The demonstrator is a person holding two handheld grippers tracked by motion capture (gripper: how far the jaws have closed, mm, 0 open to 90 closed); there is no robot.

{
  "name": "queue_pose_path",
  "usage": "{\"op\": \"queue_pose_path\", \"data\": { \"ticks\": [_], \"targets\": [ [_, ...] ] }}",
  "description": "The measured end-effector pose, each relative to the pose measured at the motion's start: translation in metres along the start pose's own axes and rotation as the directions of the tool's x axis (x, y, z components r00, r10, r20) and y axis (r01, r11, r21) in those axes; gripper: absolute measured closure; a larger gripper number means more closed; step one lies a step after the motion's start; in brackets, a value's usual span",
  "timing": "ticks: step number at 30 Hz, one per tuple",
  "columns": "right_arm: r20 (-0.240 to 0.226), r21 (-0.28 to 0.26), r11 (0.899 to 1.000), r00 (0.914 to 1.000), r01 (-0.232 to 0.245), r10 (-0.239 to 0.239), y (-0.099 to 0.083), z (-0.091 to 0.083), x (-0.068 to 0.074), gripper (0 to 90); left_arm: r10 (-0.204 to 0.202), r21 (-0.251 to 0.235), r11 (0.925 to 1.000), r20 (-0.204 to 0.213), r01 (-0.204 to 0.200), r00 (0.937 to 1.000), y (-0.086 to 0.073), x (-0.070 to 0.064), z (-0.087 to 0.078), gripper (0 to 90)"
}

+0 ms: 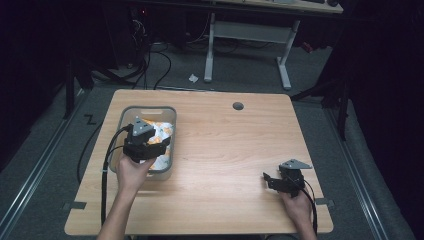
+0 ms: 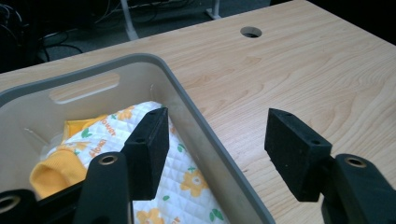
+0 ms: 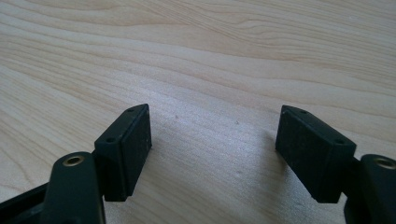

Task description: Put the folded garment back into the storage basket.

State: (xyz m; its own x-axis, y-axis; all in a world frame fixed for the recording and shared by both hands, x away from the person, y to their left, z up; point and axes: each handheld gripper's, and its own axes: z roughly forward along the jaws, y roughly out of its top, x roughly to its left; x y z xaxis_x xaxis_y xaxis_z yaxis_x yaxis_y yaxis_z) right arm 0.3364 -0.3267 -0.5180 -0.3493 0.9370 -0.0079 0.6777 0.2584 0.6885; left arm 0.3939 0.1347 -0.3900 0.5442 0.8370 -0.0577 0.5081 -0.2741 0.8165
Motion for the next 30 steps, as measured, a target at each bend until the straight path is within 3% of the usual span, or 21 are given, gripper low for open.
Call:
{"op": "queue_pose_path", "data": {
  "ticks": [22, 30],
  "targets": [
    [0.000, 0.000, 1.000, 1.0000, 0.000, 0.000, 0.000, 0.000, 0.000, 27.1, 0.038, 0.018, 0.9991, 0.048, -0.039, 0.9981, -0.006, -0.026, 0.011, 38.7],
    [0.000, 0.000, 1.000, 1.0000, 0.000, 0.000, 0.000, 0.000, 0.000, 27.1, 0.034, 0.017, 0.9992, 0.075, -0.036, 0.9966, -0.009, -0.034, 0.015, 38.6]
  ]
}}
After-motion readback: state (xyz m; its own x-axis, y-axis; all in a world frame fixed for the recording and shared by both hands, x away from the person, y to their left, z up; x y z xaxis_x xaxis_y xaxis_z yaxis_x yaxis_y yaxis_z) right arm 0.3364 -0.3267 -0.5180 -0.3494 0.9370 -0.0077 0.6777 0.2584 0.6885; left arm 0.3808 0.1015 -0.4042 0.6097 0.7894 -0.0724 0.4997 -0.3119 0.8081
